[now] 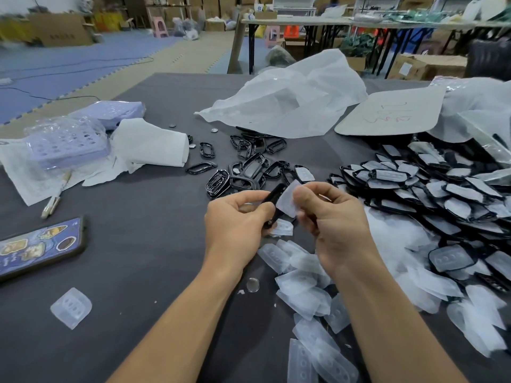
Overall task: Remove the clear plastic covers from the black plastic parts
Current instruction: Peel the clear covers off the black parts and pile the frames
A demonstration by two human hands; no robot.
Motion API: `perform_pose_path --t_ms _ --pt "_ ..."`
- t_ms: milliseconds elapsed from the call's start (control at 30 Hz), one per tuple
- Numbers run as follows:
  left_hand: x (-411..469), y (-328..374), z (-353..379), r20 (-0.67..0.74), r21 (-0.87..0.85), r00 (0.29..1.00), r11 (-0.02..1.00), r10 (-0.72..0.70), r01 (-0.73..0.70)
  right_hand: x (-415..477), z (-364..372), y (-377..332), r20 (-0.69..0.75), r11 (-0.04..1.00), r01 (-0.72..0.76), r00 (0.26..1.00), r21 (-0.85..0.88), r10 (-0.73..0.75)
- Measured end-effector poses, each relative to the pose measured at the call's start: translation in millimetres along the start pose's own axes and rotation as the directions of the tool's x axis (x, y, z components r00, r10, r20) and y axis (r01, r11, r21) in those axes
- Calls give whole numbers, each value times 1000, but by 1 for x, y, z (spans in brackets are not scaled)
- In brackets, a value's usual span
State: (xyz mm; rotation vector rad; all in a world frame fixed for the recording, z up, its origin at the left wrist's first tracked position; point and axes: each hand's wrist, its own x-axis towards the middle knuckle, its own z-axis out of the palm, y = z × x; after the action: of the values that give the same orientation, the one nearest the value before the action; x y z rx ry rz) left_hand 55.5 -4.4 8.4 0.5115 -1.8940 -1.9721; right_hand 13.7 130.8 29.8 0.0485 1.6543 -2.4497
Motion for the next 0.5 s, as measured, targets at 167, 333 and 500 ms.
perform_pose_path --t_ms 167,333,500 --pt "0 -3 3 -32 -49 999 999 6 -8 0 3 6 23 983 98 995 -157 -95" --pt "-5 -1 7 25 -130 1000 992 12 -9 0 2 10 -10 912 185 979 -366 -203" --pt "-5 1 9 87 -188 996 982 -2 18 -1 4 12 -60 857 205 963 -473 -263"
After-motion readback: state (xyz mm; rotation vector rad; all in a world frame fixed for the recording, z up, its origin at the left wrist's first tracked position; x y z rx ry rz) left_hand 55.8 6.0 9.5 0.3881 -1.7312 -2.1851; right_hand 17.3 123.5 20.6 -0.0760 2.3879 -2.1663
